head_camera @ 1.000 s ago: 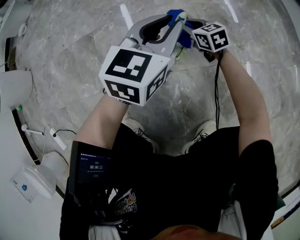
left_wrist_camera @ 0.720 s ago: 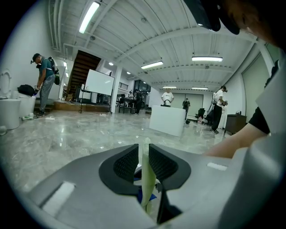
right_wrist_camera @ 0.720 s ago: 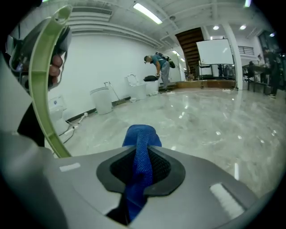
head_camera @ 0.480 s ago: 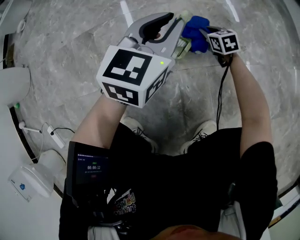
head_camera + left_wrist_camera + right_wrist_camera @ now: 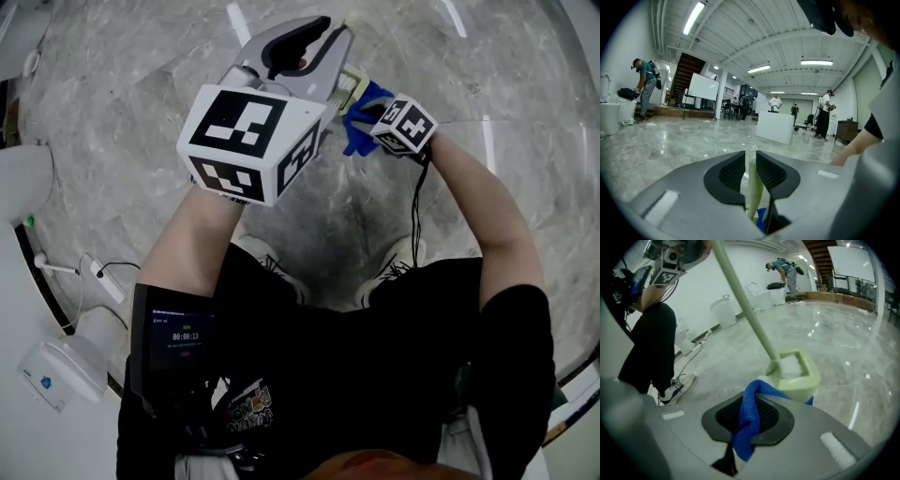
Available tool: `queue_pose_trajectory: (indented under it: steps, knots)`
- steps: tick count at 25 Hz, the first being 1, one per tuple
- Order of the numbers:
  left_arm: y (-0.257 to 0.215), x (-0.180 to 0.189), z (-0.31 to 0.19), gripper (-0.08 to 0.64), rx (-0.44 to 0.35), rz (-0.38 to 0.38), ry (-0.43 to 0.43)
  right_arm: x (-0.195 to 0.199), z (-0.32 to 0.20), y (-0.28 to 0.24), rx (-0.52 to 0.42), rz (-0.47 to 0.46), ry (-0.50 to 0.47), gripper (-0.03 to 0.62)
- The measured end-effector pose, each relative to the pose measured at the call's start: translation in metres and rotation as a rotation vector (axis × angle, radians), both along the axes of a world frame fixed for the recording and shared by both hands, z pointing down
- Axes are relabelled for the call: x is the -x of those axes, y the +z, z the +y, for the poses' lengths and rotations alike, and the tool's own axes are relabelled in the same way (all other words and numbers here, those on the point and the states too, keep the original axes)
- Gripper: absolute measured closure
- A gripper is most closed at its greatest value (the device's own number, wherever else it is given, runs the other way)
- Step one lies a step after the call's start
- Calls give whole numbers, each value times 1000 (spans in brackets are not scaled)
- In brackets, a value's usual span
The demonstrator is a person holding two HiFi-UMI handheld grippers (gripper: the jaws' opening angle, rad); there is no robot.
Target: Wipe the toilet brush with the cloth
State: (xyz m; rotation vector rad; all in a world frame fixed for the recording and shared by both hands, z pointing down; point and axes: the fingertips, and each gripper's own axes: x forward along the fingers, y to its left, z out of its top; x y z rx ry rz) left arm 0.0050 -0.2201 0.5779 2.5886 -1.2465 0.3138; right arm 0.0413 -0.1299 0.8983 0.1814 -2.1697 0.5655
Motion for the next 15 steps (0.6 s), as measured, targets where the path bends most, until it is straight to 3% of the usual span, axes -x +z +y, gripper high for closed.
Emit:
queue_pose_trajectory:
  steps: [4, 7, 11, 15]
  knots:
    - [0, 0, -1, 485, -1, -4, 0, 42, 14, -30, 31, -135, -51, 545]
    - [0, 1, 0, 485, -3, -10, -1, 34, 10, -25, 39, -122, -42, 545]
    - [2, 3, 0, 485, -1, -13, -4, -32, -11, 8, 26, 29, 24, 543]
    - [3, 2, 2, 485, -2, -24, 4, -122, -81, 21, -151, 189, 309, 543]
